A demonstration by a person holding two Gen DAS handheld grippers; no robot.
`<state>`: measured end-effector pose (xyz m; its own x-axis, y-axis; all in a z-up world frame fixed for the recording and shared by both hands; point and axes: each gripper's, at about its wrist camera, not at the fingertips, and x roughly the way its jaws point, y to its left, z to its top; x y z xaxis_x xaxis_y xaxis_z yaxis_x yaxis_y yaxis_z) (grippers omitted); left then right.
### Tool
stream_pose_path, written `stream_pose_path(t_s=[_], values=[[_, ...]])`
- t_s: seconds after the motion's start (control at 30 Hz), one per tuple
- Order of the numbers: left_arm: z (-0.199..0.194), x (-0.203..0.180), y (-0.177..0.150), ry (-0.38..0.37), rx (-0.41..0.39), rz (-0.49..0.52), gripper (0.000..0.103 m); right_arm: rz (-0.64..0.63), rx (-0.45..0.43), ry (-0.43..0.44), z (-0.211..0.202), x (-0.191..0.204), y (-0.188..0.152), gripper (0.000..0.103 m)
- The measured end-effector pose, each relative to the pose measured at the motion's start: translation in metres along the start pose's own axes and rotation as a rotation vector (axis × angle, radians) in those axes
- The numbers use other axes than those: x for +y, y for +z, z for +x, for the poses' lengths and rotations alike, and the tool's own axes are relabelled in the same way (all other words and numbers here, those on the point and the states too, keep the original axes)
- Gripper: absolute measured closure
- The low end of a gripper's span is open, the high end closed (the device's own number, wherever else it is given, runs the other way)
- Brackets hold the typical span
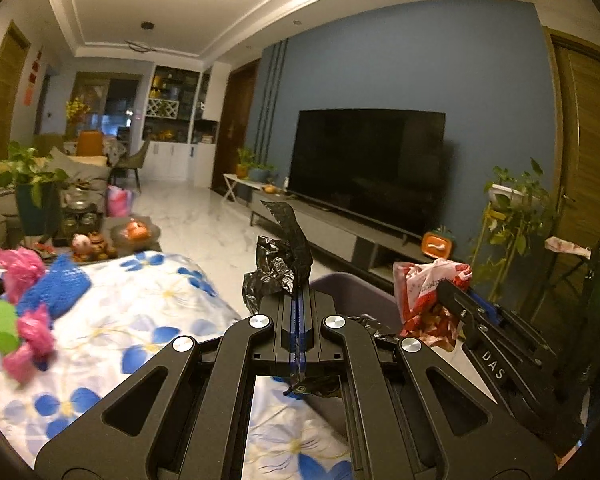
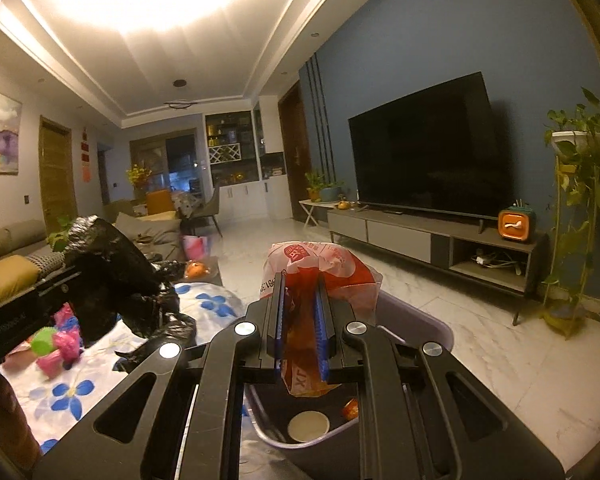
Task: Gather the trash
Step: 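Carry the snack bag with the right gripper while the left carries the black bag to the bin, then open both grippers over the grey bin to drop the two bags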
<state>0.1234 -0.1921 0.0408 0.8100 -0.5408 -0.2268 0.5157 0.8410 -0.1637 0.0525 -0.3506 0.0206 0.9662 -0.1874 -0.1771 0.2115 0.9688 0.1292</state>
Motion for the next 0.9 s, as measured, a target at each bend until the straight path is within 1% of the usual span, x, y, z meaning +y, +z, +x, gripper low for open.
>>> stream_pose_path(t_s=[0.23,0.4,0.9], values=[[0.025,-0.004,-0.008,-0.052,0.041,-0.028,0.103,0.001,0.002,-0.014,0.004,-0.007,-0.005,0.089],[0.039,-0.007,-0.012,-0.063,0.052,-0.025,0.103,-0.001,0.006,-0.016,0.004,0.0,-0.003,0.089],[0.071,-0.011,-0.022,-0.081,0.09,-0.015,0.103,-0.001,0.037,-0.022,0.021,-0.002,-0.005,0.088]])
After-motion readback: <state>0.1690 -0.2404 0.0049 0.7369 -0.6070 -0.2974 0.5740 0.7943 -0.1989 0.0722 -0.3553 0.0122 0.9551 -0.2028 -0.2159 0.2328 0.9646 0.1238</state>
